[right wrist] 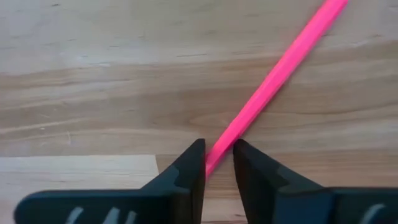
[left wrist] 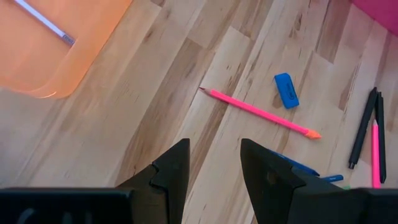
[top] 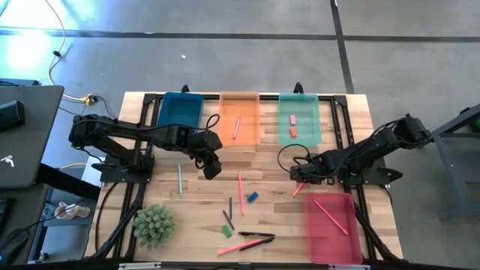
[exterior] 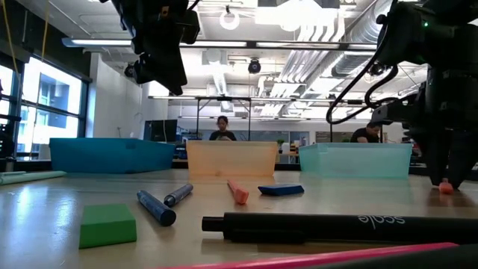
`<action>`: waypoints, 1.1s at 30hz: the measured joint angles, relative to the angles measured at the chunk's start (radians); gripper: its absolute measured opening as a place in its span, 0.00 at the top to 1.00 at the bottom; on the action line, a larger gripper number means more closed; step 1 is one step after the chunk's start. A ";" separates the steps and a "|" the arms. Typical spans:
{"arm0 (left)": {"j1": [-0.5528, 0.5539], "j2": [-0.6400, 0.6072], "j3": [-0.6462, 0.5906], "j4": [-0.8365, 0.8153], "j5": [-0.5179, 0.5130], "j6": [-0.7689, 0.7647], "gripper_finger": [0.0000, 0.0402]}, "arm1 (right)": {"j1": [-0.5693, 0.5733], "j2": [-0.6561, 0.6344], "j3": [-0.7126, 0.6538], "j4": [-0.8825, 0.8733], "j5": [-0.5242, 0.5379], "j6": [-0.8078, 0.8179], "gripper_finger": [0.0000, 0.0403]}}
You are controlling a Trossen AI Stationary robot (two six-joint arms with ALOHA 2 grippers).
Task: Sort crayons/erasers/pens/pencils in bins
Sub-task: Put the top right pink pencil into the pink bin
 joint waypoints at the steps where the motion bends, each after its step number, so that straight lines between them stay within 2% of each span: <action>1: 0.000 0.000 0.000 0.000 0.000 0.000 0.68 | 0.000 0.000 0.000 -0.001 0.000 0.011 0.83; 15: 0.000 0.000 0.000 0.001 0.000 0.000 0.68 | 0.000 0.000 -0.001 -0.002 0.007 0.072 0.92; 33: 0.000 0.000 0.000 -0.014 0.008 0.001 0.68 | 0.000 0.005 0.031 0.027 0.052 0.030 1.00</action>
